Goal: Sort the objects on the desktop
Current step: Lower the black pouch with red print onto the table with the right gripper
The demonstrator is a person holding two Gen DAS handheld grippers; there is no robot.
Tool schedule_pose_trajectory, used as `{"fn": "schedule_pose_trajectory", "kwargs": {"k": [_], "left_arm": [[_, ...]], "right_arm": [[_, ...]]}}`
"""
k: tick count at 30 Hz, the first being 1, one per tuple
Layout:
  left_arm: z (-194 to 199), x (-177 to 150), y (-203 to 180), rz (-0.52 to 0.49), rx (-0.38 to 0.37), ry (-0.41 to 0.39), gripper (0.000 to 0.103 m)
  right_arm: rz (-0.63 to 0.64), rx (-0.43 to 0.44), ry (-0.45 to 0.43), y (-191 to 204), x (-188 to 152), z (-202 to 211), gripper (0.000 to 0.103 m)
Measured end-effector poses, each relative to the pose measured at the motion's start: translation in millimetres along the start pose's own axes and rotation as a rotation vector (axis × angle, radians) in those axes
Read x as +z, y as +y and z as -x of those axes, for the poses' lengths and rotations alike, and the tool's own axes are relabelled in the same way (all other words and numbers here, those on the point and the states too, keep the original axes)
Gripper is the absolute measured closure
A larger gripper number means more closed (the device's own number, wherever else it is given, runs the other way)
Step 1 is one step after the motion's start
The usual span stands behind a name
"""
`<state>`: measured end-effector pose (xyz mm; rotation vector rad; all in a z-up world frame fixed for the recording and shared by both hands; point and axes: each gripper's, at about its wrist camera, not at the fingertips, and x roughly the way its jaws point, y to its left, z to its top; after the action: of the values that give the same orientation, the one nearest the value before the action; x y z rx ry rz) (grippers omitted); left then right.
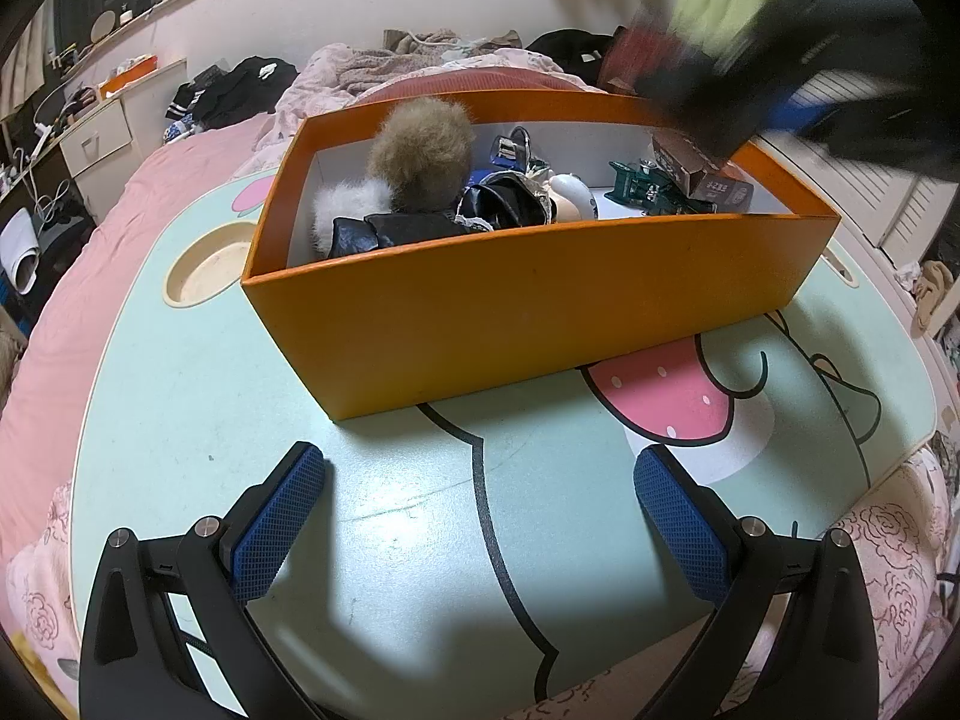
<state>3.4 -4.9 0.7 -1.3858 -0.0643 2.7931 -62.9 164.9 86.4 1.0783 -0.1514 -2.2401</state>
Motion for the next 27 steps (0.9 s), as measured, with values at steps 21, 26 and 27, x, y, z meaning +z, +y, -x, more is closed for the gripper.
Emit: {"fn": "schedule_pose_trajectory", "kwargs": {"k": [21, 26, 27], "left_arm": [[-1, 1, 1, 0.01, 0.001, -0.003, 0.0], [-1, 0, 1, 0.01, 0.003, -0.003, 0.0], [-1, 0, 2, 0.01, 0.003, -0.003, 0.0]], "right_arm": [[0.097, -0.05, 0.058, -44, -111, 2, 0.027], [0.315, -0.236, 0.019, -36, -144, -1, 0.008], [0.302, -0.228, 0.013, -40, -143, -1, 0.008]]}}
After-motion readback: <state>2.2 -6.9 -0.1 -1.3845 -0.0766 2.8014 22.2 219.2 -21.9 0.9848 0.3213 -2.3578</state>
